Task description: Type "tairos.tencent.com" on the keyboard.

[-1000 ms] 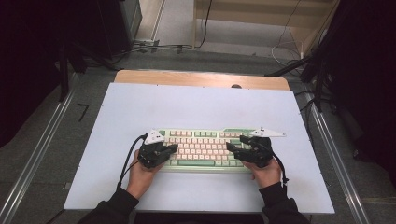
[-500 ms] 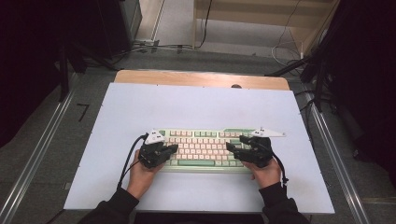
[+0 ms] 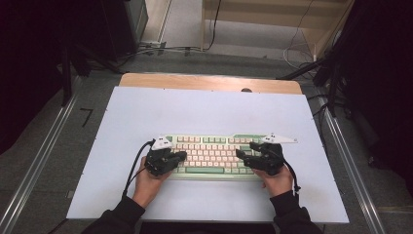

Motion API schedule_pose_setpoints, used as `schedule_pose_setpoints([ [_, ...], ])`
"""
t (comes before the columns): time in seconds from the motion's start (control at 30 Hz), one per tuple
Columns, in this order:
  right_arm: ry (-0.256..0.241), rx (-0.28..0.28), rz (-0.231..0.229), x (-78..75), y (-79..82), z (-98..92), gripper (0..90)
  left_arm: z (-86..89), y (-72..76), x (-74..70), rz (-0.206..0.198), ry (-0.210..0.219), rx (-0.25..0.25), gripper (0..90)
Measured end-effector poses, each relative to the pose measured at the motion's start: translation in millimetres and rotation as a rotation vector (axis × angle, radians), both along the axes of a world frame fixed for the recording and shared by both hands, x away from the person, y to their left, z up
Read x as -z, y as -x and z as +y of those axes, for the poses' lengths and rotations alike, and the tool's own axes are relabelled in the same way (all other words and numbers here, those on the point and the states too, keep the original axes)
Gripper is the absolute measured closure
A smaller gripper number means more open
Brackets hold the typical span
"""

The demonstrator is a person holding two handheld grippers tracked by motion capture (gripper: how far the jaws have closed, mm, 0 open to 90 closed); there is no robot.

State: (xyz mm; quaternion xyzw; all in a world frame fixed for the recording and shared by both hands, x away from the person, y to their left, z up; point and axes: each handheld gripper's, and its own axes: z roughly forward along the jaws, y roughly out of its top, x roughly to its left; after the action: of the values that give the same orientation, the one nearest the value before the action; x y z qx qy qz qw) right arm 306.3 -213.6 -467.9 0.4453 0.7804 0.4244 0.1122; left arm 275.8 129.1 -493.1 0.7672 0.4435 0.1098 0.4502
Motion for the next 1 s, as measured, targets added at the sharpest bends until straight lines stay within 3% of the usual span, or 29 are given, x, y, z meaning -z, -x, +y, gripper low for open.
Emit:
schedule_pose_setpoints([
  [0.13,-0.005,0.004,-0.004,-0.9,0.0,-1.4,29.7,5.3,5.6,-9.1,-0.081,0.027,-0.044,52.8],
  [0.23,-0.007,0.008,-0.005,-1.0,-0.3,-2.3,30.2,9.0,8.6,-13.1,-0.137,0.011,-0.110,40.0],
  [0.3,-0.004,0.011,-0.006,-1.2,-0.1,-2.5,30.5,12.3,9.2,-14.3,-0.150,0.007,-0.151,34.7],
  [0.57,0.002,0.012,-0.015,-2.1,1.5,-1.1,35.7,23.7,6.9,-13.2,-0.129,0.022,-0.244,32.2],
  [0.77,0.001,0.001,-0.018,-2.5,3.1,0.5,42.3,24.8,5.8,-11.7,-0.121,0.021,-0.253,32.3],
  [1.0,0.005,-0.044,-0.025,-3.0,6.4,4.4,62.9,24.4,5.7,-11.2,-0.119,0.018,-0.249,33.0],
])
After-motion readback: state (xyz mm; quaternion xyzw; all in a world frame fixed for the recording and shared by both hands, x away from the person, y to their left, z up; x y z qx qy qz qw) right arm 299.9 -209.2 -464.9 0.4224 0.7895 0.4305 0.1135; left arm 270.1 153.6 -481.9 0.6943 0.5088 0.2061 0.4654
